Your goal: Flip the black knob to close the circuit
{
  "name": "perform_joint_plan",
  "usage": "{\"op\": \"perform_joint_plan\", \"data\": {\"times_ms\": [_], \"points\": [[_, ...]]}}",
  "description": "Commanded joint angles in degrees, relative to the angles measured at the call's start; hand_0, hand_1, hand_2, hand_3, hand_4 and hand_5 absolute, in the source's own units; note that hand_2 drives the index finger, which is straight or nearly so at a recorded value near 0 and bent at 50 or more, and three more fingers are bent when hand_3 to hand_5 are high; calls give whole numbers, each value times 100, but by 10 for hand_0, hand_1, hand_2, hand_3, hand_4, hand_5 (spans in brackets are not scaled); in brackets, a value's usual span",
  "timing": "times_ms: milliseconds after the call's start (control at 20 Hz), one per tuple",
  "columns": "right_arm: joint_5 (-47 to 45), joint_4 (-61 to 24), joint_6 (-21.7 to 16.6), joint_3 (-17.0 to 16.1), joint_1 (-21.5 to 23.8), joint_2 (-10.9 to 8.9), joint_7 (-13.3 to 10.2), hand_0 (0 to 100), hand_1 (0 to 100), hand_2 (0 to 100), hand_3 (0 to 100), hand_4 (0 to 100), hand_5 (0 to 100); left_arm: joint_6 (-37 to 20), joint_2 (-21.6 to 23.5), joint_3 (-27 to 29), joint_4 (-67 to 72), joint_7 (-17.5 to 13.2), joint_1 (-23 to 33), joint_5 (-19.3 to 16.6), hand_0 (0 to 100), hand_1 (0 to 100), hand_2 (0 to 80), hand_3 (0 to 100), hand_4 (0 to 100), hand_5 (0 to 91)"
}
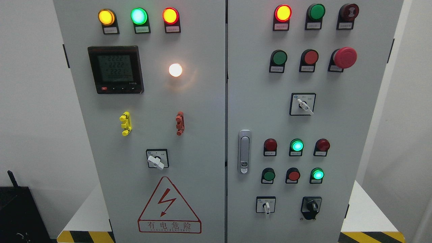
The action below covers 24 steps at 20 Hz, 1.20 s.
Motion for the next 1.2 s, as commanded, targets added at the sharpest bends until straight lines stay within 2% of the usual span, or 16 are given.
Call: {"op": "perform_joint_plan", "data": {"times_ms": [0, 250, 300, 350, 450, 550, 650, 700, 800, 850, 950, 1050, 1150], "points": [[3, 2, 20, -33, -22, 53, -29, 0, 0, 0, 0, 0, 0, 0, -2, 62, 0, -1, 0, 44, 0, 0, 0, 50, 26, 0], [-5, -155, 3, -33, -31, 71, -12, 0, 0, 0, 0, 0, 0, 0, -2, 62, 0, -1, 0, 44, 0, 0, 0, 50, 26, 0], [-5, -374, -15, -25, -31, 149, 14, 0, 0, 0, 0, 0, 0, 0, -2, 62, 0, -1, 0, 44, 0, 0, 0, 50, 26, 0], [-5, -724, -24, -33, -40, 246, 145, 0, 0, 0, 0, 0, 0, 0, -2, 62, 0, -1, 0, 44, 0, 0, 0, 50, 25, 0], [-5, -1785, -76, 2, 47, 544, 470, 0, 0, 0, 0, 0, 0, 0, -2, 62, 0, -1, 0, 44, 0, 0, 0, 49, 25, 0], [3, -3059, -138, 81, 380, 773, 515, 0, 0, 0, 0, 0, 0, 0, -2, 62, 0, -1, 0, 44, 0, 0, 0, 49, 25, 0], [-40, -4273, -470, 247, 583, 870, 551, 0, 0, 0, 0, 0, 0, 0, -2, 62, 0, -1, 0, 44, 0, 0, 0, 49, 25, 0], [-241, -4713, -690, 370, 645, 879, 612, 0, 0, 0, 0, 0, 0, 0, -2, 62, 0, -1, 0, 44, 0, 0, 0, 49, 25, 0], [-1160, -5767, -990, 712, 768, 879, 945, 0, 0, 0, 21, 0, 0, 0, -2, 62, 0, -1, 0, 44, 0, 0, 0, 49, 25, 0], [-1644, -6347, -956, 949, 847, 871, 1007, 0, 0, 0, 40, 0, 0, 0, 6, 62, 0, -1, 0, 44, 0, 0, 0, 49, 25, 0], [-2070, -7393, -737, 1161, 926, 879, 1008, 0, 0, 0, 50, 11, 0, 0, -2, 62, 0, -1, 0, 44, 0, 0, 0, 51, 25, 0], [-2080, -8212, -508, 1180, 953, 879, 1008, 0, 0, 0, 59, 23, 0, 0, -2, 62, 0, -1, 0, 44, 0, 0, 0, 50, 25, 0], [-2088, -8820, -446, 1180, 979, 879, 1008, 0, 0, 0, 68, 33, 0, 0, -2, 62, 0, -1, 0, 44, 0, 0, 0, 50, 25, 0]]}}
